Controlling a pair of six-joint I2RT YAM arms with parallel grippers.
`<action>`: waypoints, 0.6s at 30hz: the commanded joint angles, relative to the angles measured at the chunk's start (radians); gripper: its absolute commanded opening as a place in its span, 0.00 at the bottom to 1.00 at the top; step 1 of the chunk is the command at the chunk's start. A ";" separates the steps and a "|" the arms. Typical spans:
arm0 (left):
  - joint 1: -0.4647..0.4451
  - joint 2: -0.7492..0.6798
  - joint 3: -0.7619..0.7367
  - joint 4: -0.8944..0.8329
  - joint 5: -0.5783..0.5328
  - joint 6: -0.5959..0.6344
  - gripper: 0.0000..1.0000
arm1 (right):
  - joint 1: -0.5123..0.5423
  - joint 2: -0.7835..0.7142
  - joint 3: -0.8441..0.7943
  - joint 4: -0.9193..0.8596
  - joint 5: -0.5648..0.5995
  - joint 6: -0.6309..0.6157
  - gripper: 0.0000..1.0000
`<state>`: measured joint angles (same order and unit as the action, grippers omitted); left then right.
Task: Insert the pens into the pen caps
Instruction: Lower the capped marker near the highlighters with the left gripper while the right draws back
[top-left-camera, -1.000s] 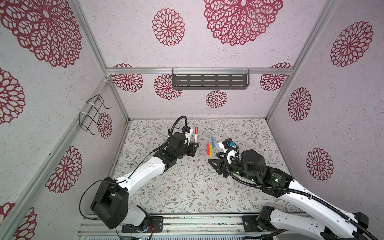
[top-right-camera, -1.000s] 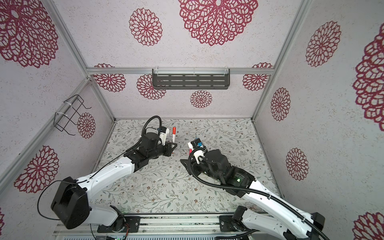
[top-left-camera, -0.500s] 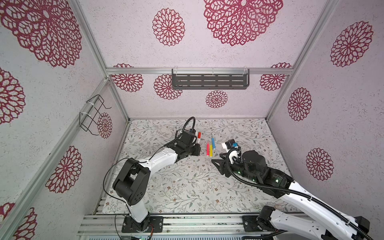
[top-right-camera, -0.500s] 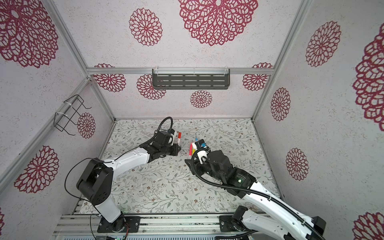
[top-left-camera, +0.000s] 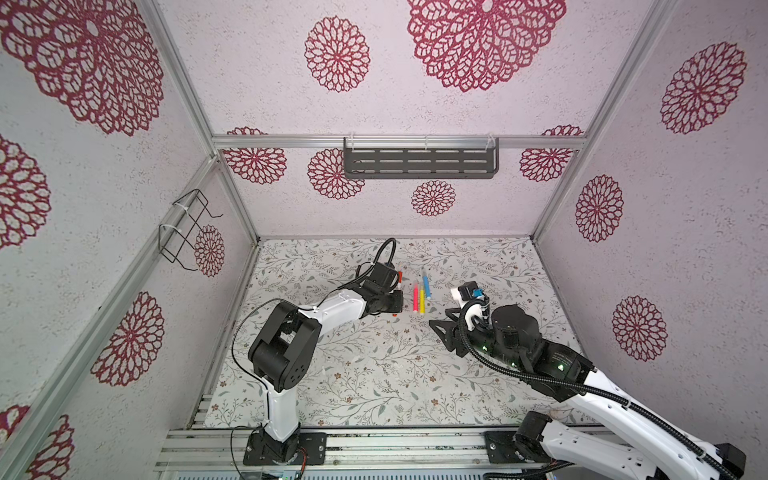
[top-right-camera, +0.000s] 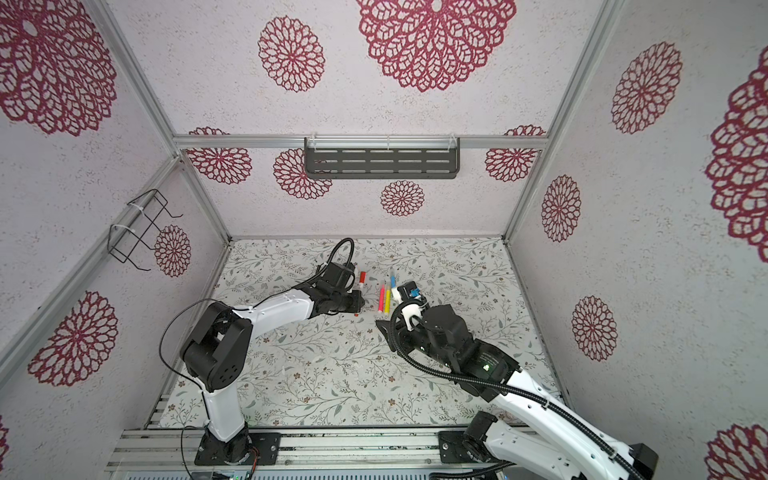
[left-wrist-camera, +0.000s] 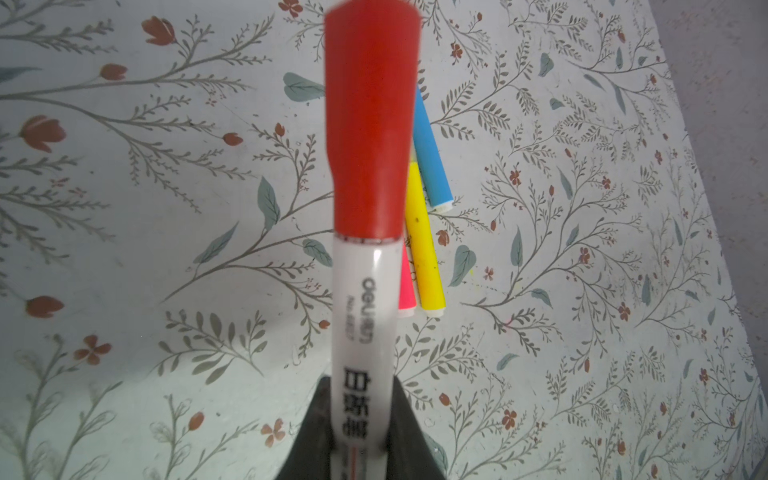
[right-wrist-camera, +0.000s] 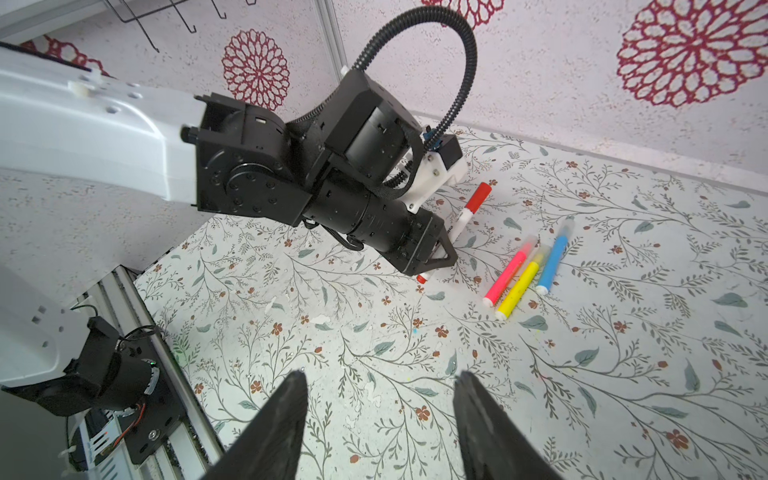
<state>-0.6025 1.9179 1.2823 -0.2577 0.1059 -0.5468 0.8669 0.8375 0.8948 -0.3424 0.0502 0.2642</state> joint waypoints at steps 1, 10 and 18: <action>0.010 0.026 0.034 -0.023 0.017 0.000 0.09 | -0.006 -0.015 0.004 0.020 0.018 0.020 0.59; 0.010 0.116 0.083 -0.068 0.031 -0.002 0.12 | -0.011 -0.026 -0.009 0.024 0.020 0.023 0.59; 0.010 0.158 0.142 -0.098 0.020 -0.008 0.14 | -0.014 -0.038 -0.018 0.025 0.018 0.028 0.59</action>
<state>-0.5991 2.0659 1.3899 -0.3481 0.1257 -0.5507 0.8593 0.8257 0.8738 -0.3412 0.0502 0.2718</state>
